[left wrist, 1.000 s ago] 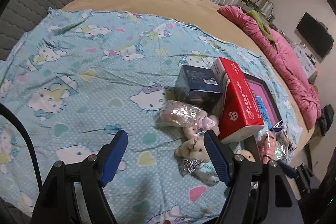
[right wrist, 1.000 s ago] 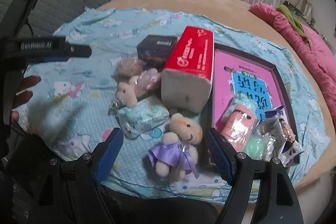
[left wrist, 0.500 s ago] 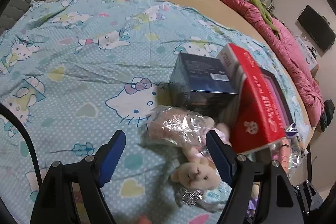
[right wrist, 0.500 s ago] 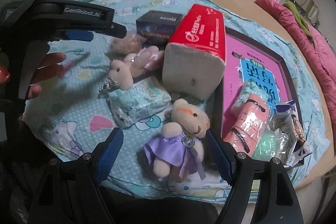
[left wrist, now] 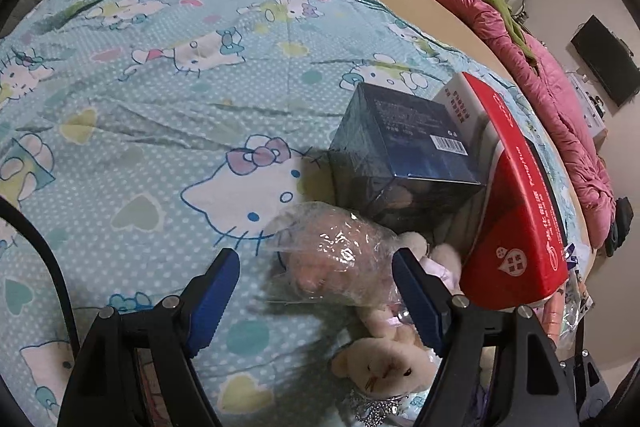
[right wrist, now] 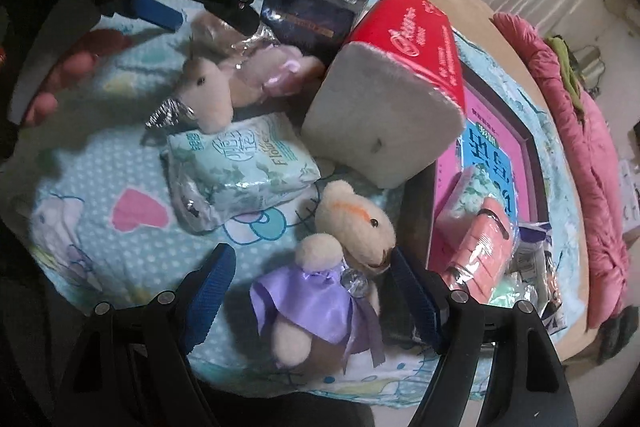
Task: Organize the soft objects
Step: 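Grasp the bagged pink plush with the left tool while the right tool grasps the purple-dress bear, then lift the bagged plush with the left tool while the right tool lifts the bear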
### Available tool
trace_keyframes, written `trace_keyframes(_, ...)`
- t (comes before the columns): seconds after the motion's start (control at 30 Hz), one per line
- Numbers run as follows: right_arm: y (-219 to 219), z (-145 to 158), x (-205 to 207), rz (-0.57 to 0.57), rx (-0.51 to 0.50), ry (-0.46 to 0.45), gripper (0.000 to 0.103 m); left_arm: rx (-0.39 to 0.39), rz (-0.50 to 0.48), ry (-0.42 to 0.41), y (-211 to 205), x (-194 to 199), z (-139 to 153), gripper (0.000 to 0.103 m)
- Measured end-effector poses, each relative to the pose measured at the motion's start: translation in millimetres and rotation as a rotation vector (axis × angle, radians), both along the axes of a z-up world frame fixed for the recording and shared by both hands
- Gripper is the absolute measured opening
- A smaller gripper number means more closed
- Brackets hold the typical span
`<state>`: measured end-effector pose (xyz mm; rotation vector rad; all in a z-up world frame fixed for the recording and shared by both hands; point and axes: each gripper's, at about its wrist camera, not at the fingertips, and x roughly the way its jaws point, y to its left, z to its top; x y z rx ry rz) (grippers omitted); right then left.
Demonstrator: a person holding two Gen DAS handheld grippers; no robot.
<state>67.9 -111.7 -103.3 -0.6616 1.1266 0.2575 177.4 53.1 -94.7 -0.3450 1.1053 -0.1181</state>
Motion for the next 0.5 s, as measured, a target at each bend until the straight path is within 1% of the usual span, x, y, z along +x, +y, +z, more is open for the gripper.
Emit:
trace_keyframes(0.13, -1, -10, 5, 0.005, -0.017, 0.002, 0.077, -0.013, -0.008, -0.003, -1, 3, -3, 0.078)
trace_keyframes(0.2, -3, -10, 6, 0.008, -0.005, -0.008, 0.067, -0.024, -0.011, -0.006, -2, 3, -4, 0.075)
trace_keyframes(0.23, -3, -8, 7, 0.004, 0.003, -0.023, 0.056, -0.038, -0.015, -0.007, -1, 3, -4, 0.069)
trace_keyframes(0.27, -6, -5, 10, -0.004, 0.003, -0.038, 0.046, -0.055, -0.019, -0.008, 0, 3, -4, 0.066)
trace_keyframes(0.3, -12, -2, 12, -0.018, 0.027, -0.043, 0.045, -0.076, -0.024, -0.009, 0, 3, -5, 0.060)
trace_keyframes(0.33, -17, 0, 14, -0.033, 0.050, -0.042, 0.042, -0.092, -0.030, -0.009, 0, 3, -5, 0.057)
trace_keyframes(0.4, -27, 2, 19, -0.054, 0.079, -0.036, 0.039, -0.095, -0.031, -0.012, -1, 2, -5, 0.055)
trace_keyframes(0.47, -36, 9, 21, -0.075, 0.138, -0.049, 0.036, -0.098, -0.030, -0.020, -1, 0, -4, 0.052)
trace_keyframes(0.5, -40, 15, 22, -0.083, 0.168, -0.061, 0.035, -0.101, -0.028, -0.022, 0, -1, -2, 0.049)
